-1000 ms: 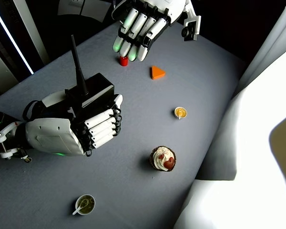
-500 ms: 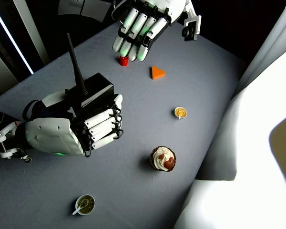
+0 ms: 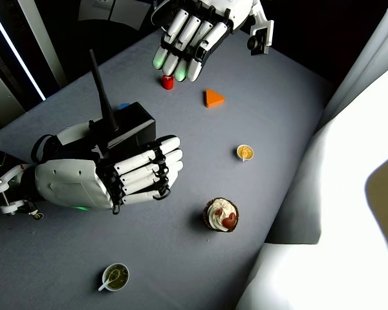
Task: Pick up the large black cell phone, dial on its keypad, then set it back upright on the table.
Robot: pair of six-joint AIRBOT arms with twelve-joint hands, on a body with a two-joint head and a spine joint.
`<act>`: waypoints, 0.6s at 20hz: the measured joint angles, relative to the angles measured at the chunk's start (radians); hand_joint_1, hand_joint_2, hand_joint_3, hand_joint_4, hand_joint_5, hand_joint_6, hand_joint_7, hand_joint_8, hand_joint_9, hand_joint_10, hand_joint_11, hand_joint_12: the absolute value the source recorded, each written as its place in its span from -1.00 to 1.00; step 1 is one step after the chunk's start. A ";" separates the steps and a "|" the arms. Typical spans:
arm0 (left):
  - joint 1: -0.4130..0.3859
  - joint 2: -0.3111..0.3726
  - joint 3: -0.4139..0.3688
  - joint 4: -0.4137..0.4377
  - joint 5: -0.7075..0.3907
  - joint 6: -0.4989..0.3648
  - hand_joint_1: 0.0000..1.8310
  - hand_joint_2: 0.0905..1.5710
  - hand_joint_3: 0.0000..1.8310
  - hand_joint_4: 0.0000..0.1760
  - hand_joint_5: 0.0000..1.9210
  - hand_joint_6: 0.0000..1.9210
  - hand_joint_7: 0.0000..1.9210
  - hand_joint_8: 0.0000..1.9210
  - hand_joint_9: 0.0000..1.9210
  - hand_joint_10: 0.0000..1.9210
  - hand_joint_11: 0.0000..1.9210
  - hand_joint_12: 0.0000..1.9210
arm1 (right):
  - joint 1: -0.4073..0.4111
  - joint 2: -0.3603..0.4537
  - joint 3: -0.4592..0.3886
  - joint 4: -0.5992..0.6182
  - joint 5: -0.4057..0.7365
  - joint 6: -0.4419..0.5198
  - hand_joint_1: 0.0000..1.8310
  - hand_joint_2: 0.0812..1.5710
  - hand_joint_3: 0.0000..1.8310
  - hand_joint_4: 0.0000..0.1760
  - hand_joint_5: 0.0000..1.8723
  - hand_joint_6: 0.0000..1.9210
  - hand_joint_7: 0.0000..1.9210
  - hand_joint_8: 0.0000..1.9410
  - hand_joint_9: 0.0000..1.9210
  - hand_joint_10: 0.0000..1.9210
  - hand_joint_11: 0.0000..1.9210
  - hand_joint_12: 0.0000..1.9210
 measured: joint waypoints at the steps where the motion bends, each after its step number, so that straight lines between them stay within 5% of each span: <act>1: 0.000 0.000 0.000 0.000 -0.001 0.000 -1.00 0.47 -1.00 -1.00 -0.60 -0.99 -0.59 -0.99 -0.63 -1.00 -1.00 -0.15 | 0.000 0.000 0.000 0.000 0.003 0.000 -0.10 0.28 -1.00 -0.70 -0.61 -0.99 -0.67 -0.99 -0.70 -1.00 -1.00 -0.14; 6: 0.000 0.000 0.002 0.000 -0.001 0.003 -1.00 0.47 -1.00 -1.00 -0.61 -1.00 -0.61 -1.00 -0.64 -1.00 -1.00 -0.13 | 0.000 0.000 0.000 0.001 0.006 -0.002 -0.41 0.23 -1.00 -0.32 -0.85 -1.00 -0.88 -1.00 -0.92 -1.00 -1.00 -0.61; 8: 0.000 0.000 0.002 0.000 0.000 0.004 -1.00 0.46 -1.00 -1.00 -0.62 -1.00 -0.61 -1.00 -0.63 -1.00 -1.00 -0.13 | -0.004 0.000 -0.002 0.000 0.010 -0.003 -0.43 0.12 -1.00 0.06 -0.92 -1.00 -0.99 -1.00 -1.00 -1.00 -1.00 -0.81; 11: 0.000 0.000 0.002 -0.002 0.000 0.005 -1.00 0.46 -1.00 -1.00 -0.62 -1.00 -0.61 -1.00 -0.63 -1.00 -1.00 -0.13 | -0.011 0.000 -0.008 0.002 0.013 -0.012 -0.42 0.10 -1.00 0.12 -0.92 -1.00 -0.99 -1.00 -1.00 -1.00 -1.00 -0.83; 12: 0.000 0.000 0.002 -0.003 0.000 0.007 -1.00 0.46 -1.00 -1.00 -0.61 -1.00 -0.60 -1.00 -0.63 -1.00 -1.00 -0.12 | -0.014 0.002 -0.011 0.003 0.017 -0.013 -0.49 0.06 -1.00 0.38 -0.99 -1.00 -1.00 -1.00 -1.00 -1.00 -1.00 -0.88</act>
